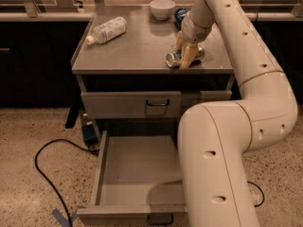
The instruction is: Place redbull can into middle drawer
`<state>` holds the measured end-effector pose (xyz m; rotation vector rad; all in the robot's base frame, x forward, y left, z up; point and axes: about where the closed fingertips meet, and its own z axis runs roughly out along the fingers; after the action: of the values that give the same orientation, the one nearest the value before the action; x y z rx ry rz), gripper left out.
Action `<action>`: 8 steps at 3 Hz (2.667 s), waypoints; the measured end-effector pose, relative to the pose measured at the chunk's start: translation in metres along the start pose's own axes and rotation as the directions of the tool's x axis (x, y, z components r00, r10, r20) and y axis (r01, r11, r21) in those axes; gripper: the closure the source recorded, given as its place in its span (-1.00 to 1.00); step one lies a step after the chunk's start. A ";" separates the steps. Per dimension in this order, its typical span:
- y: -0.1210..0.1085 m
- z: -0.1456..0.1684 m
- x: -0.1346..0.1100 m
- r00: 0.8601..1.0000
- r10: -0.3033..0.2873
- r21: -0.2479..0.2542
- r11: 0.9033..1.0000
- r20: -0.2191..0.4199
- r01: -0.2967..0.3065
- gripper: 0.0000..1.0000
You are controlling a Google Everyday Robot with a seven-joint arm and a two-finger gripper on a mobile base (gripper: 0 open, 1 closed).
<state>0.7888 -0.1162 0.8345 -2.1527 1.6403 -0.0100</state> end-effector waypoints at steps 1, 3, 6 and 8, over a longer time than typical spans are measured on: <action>-0.004 -0.016 -0.012 0.998 -0.018 0.041 0.999 0.054 0.015 1.00; 0.024 -0.054 -0.040 0.975 -0.040 0.097 0.995 0.219 0.019 1.00; 0.136 -0.044 -0.071 0.928 0.007 -0.007 1.000 0.374 -0.004 1.00; 0.148 -0.034 -0.069 0.917 0.032 -0.019 0.999 0.397 -0.027 1.00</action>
Offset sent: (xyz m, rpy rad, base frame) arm -0.1024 0.0311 0.0458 0.2139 -0.0669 0.1257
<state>0.6232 -0.0947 0.8318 -1.9745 1.4341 0.4218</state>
